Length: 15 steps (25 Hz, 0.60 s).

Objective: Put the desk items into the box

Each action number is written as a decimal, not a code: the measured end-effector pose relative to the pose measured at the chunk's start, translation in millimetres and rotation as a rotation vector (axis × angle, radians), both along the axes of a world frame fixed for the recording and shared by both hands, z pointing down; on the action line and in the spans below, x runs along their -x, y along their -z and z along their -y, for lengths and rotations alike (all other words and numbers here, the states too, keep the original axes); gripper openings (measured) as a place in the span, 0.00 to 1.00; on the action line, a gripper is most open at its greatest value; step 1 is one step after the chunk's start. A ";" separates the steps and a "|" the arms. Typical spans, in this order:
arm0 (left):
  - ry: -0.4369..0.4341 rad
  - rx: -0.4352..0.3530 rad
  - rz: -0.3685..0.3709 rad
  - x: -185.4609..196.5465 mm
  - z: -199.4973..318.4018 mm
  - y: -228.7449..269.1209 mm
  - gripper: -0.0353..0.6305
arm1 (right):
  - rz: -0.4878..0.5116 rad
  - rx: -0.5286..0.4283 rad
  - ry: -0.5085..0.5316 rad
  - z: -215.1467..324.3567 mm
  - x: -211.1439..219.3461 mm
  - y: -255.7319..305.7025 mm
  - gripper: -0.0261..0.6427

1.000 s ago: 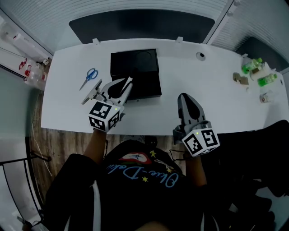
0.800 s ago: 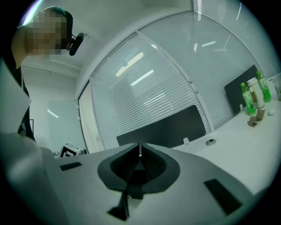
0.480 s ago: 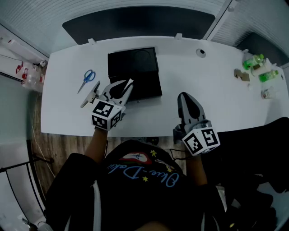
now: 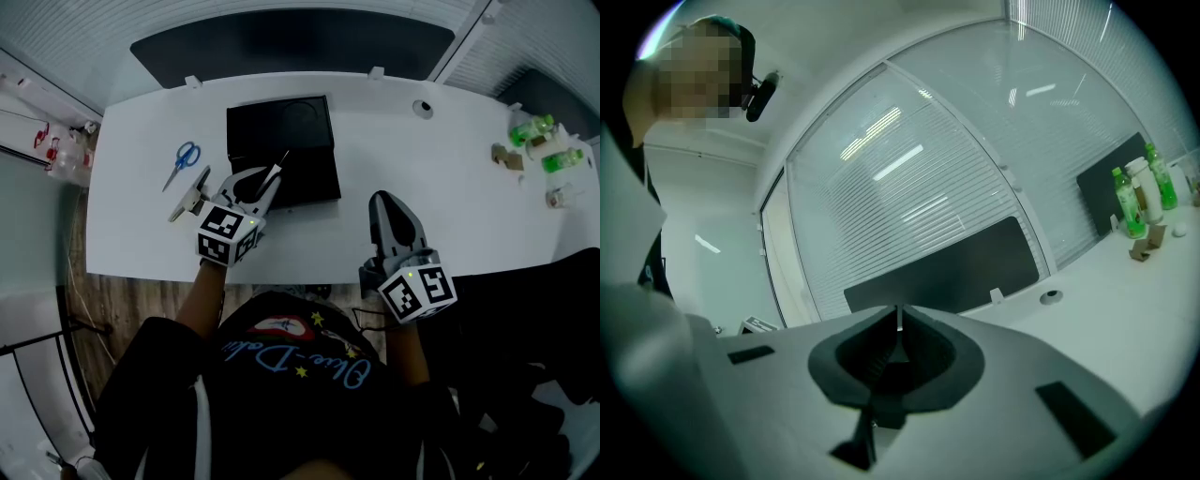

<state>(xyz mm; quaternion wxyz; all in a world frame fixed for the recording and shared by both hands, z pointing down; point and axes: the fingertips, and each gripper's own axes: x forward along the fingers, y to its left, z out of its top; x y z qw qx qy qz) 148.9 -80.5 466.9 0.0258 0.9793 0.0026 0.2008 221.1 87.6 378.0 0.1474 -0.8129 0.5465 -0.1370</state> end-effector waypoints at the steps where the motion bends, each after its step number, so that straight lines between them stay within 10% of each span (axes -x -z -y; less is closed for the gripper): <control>1: -0.003 -0.003 0.005 0.1 0.1 -2.1 0.16 | 0.001 0.000 -0.001 0.2 -0.1 -0.3 0.07; 15: -0.033 -0.015 0.069 -6.4 2.2 -25.9 0.16 | 0.020 0.013 -0.020 0.2 -5.0 -5.8 0.07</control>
